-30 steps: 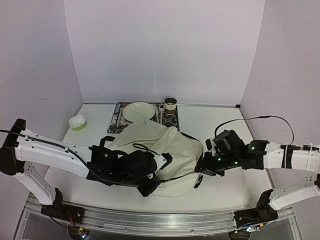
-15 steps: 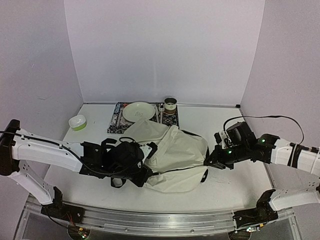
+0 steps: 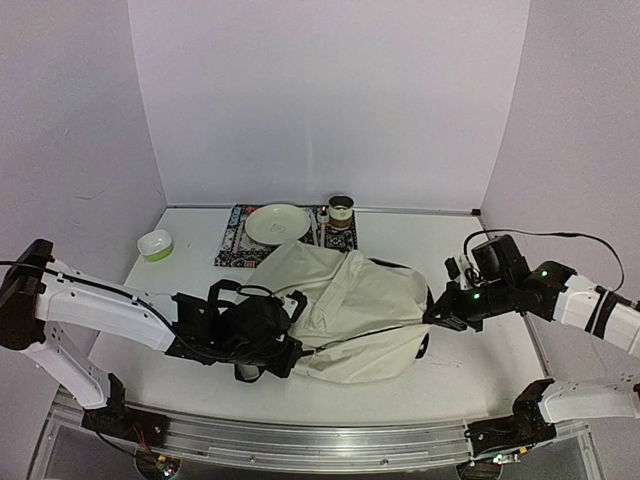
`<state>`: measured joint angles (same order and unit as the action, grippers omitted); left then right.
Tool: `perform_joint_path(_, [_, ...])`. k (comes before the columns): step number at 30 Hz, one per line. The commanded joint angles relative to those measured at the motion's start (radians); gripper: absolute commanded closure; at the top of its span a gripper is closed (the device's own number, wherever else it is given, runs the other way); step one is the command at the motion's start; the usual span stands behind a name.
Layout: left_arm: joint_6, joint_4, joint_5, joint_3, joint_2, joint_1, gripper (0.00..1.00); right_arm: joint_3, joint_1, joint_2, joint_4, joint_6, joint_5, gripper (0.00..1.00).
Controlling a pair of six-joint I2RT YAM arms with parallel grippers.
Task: Pack the student bag
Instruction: Zip the largest pocket of the bag.
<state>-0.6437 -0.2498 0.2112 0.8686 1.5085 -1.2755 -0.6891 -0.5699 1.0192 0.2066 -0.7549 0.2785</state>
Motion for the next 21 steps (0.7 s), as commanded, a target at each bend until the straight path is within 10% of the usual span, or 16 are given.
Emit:
perform_joint_path(1, [-0.068,-0.323,0.093,-0.046,0.068,0.022,1.00,-0.022,0.061,-0.065,0.068,0.025,-0.144,1.00])
perform_joint_path(11, [-0.044,-0.286,0.125,0.025,0.007,0.023,0.99,-0.016,0.063,-0.083,0.069,0.088,-0.087,0.97])
perform_joint_path(21, [0.043,-0.261,0.214,0.199,0.012,0.031,0.63,-0.038,0.063,-0.152,0.087,0.176,-0.240,0.42])
